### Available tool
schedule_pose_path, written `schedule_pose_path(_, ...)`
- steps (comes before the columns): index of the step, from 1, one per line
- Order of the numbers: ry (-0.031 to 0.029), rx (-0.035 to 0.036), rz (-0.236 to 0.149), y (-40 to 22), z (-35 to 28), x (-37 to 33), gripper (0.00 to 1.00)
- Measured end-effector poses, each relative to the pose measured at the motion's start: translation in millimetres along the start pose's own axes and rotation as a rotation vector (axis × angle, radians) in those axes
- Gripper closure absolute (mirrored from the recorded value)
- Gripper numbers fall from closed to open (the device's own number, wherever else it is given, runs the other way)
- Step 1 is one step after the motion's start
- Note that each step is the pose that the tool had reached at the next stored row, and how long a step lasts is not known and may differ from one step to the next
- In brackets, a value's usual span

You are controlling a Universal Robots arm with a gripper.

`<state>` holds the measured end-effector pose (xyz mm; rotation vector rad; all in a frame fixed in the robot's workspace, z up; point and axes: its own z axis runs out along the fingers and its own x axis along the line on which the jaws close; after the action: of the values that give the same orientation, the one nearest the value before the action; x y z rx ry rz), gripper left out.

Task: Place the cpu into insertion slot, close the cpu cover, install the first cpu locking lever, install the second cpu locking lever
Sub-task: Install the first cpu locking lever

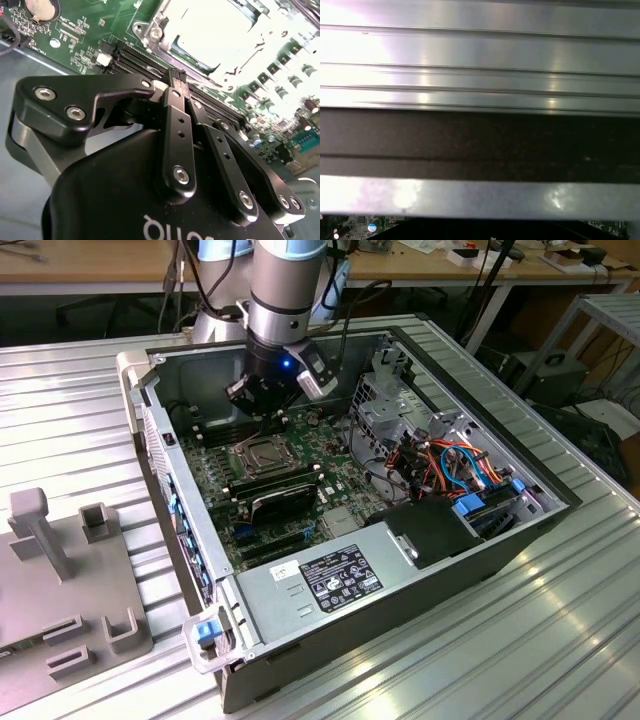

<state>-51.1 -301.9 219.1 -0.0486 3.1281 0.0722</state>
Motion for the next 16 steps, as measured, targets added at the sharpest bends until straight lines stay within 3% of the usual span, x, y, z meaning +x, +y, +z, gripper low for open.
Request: schedule_pose_path(16,0.0000,-0.0001,0.000,-0.2,5.1,-4.1,0.89)
